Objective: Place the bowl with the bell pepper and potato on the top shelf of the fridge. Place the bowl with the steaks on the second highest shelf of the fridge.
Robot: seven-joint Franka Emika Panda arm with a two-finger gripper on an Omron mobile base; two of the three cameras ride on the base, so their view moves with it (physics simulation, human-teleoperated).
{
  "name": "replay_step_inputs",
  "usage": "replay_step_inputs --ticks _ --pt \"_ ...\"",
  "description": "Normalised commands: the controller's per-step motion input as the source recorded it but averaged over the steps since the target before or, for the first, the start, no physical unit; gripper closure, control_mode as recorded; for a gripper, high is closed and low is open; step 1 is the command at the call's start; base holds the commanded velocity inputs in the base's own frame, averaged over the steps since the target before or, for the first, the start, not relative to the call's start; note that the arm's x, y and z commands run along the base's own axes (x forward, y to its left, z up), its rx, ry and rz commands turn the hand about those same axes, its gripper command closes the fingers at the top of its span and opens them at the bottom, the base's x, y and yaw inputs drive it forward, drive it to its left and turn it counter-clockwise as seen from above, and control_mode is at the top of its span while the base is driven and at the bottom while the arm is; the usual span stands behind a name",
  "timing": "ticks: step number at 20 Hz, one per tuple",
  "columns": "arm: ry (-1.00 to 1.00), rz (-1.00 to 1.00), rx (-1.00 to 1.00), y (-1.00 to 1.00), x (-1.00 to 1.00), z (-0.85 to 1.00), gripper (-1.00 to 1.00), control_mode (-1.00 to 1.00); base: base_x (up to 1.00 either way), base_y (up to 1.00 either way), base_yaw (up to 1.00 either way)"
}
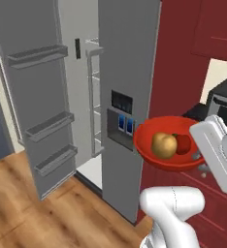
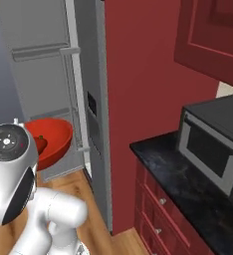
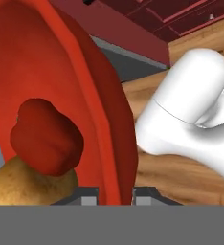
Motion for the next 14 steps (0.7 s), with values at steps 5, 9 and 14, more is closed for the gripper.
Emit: replay_step_inputs --ticks 5,9,14 --pt "0.0 0.0 0.0 0.0 0.0 0.0 1.0 1.0 0.82 1.0 -0.17" --pt "0.0 0.0 0.0 0.0 0.0 0.0 1.0 1.0 0.51 1.0 -0.18" --pt "0.0 0.0 0.0 0.0 0.0 0.0 1.0 1.0 0.77 1.0 -0.34"
